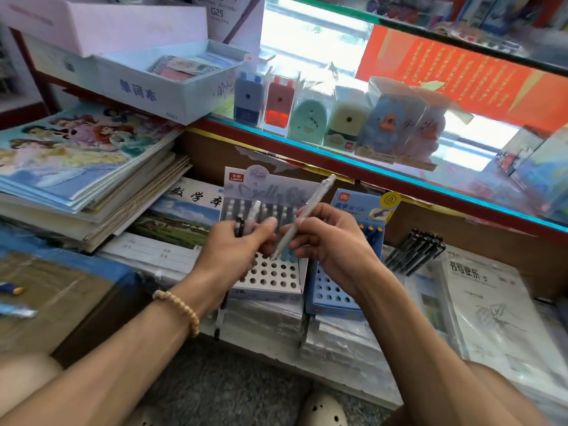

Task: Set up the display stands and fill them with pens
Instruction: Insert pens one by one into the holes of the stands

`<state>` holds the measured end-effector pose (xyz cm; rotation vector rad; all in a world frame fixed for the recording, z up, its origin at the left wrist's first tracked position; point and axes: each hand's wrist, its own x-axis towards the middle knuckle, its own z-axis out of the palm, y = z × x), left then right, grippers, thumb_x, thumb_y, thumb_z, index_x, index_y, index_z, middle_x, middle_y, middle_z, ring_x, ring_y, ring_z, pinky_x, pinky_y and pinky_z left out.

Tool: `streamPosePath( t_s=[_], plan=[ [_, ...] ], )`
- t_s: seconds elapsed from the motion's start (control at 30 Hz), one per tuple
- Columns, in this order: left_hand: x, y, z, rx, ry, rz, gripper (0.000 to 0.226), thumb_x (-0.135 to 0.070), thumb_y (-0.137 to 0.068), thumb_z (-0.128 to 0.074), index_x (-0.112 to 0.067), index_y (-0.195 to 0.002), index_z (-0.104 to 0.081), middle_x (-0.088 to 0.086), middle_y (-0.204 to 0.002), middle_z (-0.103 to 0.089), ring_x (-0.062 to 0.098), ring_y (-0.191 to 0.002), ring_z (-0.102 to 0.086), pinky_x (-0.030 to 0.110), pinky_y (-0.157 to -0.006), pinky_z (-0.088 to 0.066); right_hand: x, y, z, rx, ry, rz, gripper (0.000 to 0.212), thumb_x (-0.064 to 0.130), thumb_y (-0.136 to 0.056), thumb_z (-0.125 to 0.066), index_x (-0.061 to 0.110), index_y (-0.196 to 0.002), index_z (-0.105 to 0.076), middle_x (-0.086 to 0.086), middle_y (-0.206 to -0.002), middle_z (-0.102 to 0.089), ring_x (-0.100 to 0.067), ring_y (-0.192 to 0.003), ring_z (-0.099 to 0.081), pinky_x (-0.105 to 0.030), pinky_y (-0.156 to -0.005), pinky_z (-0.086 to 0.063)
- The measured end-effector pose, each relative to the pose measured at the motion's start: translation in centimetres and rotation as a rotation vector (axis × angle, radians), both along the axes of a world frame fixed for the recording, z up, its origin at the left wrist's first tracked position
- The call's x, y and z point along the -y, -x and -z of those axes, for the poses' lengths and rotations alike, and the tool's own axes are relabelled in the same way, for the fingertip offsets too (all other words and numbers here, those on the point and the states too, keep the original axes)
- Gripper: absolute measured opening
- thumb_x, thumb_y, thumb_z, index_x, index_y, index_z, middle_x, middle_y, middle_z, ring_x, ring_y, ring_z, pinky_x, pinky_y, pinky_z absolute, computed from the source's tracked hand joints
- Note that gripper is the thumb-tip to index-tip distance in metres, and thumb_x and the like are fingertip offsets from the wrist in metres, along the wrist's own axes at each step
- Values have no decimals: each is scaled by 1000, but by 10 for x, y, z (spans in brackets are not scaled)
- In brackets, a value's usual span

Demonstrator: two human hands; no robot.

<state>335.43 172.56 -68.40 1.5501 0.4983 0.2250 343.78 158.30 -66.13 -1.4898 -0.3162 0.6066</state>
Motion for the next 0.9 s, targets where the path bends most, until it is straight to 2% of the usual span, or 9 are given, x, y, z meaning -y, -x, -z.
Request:
streamPosePath(
  t_s=[0.07,0.17,0.23,0.3,0.37,0.47,0.6,0.77,0.9],
  plan=[
    [0,2,0,23,-44,73,23,-34,-90,-68,-12,-85,-74,-1,-65,-62,0,-42,-44,16,-42,-36,1,-1,-1,-35,-54,23,6,-1,-94,-58,4,-98,-60,-15,-85,-73,-17,-64,-64,-23,-58,-55],
    [0,4,1,51,-88,125,14,-23,-85,-74,-11,-91,-74,1,-75,-68,-6,-48,-53,10,-45,-39,1,-3,0,-27,-92,38,6,3,-90,-66,4,-92,-61,-12,-81,-72,-14,-62,-64,-21,-58,-54],
    [-1,4,1,64,-120,145,12,-22,-86,-74,-12,-93,-75,0,-75,-69,-6,-51,-54,10,-48,-40,-1,-3,-1,28,-47,62,15,11,-83,-74,6,-89,-61,-8,-75,-71,-12,-59,-64,-20,-57,-53],
    [-3,4,0,43,-118,160,10,-23,-89,-70,-15,-92,-74,-2,-73,-69,-4,-51,-53,14,-48,-40,-3,-3,-3,58,-42,107,26,20,-78,-76,6,-94,-62,-9,-82,-71,-11,-60,-62,-21,-56,-51],
    [-6,4,-2,11,-27,207,15,-23,-93,-64,-11,-94,-73,-1,-70,-66,3,-48,-48,16,-44,-36,-3,-6,-5,6,-173,175,22,16,-88,-68,8,-106,-60,-12,-94,-71,-12,-63,-61,-22,-57,-52],
    [-9,4,-3,-25,91,255,21,-21,-96,-59,-4,-98,-73,-1,-67,-59,5,-44,-40,14,-38,-31,3,-13,-9,-15,-290,286,14,1,-95,-58,10,-105,-62,-11,-88,-71,-14,-67,-62,-22,-59,-54],
    [-14,4,-2,-72,81,264,22,-23,-95,-61,-5,-98,-73,1,-72,-59,6,-45,-41,14,-38,-32,6,-15,-11,49,-209,290,6,4,-93,-63,7,-98,-65,-9,-83,-70,-16,-69,-64,-23,-64,-57],
    [-18,0,5,-126,-27,50,28,-31,-100,-53,-7,-97,-69,7,-88,-59,10,-58,-45,18,-44,-34,8,-20,-10,130,-139,376,6,7,-93,-65,5,-98,-66,-10,-87,-72,-18,-75,-69,-26,-70,-59],
    [-32,-1,-2,-26,207,-73,32,-29,-104,-43,-3,-101,-62,3,-83,-52,7,-54,-44,16,-41,-35,1,-24,8,453,186,416,5,9,-91,-69,10,-95,-67,-9,-90,-71,-20,-81,-72,-30,-73,-61]
  ],
)
